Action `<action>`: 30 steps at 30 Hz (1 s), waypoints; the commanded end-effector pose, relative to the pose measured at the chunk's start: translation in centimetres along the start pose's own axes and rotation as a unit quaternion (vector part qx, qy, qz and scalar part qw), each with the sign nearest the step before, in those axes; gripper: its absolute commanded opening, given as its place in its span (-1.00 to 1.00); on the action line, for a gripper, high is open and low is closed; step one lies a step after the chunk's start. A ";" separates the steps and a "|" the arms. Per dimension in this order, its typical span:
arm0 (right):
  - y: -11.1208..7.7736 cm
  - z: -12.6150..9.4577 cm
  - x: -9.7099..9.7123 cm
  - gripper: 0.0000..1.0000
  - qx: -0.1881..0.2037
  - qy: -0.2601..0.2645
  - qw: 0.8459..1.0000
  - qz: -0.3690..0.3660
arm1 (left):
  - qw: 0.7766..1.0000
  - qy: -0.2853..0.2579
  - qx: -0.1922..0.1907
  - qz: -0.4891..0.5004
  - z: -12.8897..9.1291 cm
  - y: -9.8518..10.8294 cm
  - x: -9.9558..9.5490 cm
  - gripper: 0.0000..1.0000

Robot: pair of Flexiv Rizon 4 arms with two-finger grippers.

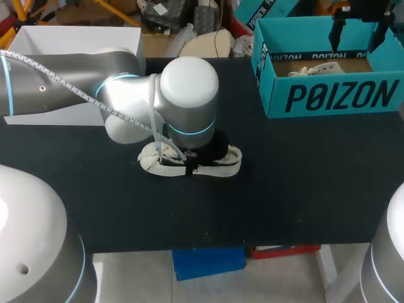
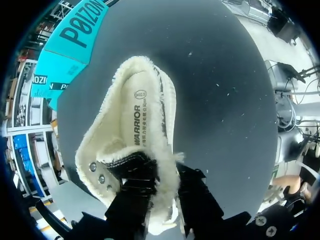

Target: Take the shoe out of the shoebox, open the shoe tongue, remove and reinsert the insole, then place the shoe into the shoebox

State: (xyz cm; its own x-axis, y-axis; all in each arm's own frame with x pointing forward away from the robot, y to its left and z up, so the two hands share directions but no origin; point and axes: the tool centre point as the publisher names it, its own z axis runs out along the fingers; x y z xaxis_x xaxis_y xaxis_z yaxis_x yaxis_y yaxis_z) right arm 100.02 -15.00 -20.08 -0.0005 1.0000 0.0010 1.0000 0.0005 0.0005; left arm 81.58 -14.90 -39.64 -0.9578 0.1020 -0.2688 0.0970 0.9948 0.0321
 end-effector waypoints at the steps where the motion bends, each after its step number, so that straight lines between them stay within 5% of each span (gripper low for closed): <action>1: 0.0 0.0 0.0 1.00 0.000 0.000 1.000 0.000 | 1.000 0.018 0.013 0.010 -1.0 0.0 0.0 1.00; 9: 0.0 0.0 0.0 1.00 0.000 0.000 1.000 0.000 | 0.992 0.065 0.113 0.004 -7.9 0.3 -1.8 1.00; 16: 0.0 0.0 0.0 1.00 0.000 0.000 1.000 0.000 | 0.972 0.095 0.212 -0.019 -13.0 3.1 -3.7 1.00; 22: 0.0 0.0 0.0 1.00 0.000 0.000 1.000 0.000 | 0.959 0.107 0.259 -0.033 -14.6 6.5 -4.1 1.00; 30: 0.0 0.0 0.0 1.00 0.000 0.000 1.000 0.000 | 0.951 0.109 0.276 -0.088 -13.6 11.6 -4.9 1.00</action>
State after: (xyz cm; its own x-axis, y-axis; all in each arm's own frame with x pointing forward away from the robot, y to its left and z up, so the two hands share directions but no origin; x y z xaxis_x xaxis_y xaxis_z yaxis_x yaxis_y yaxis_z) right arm 100.02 -14.99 -20.08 -0.0006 1.0000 0.0010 1.0000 0.0006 0.0005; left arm 83.75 -7.12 -24.59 -0.9999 -0.0070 -0.0100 -0.0025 0.9222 -0.3868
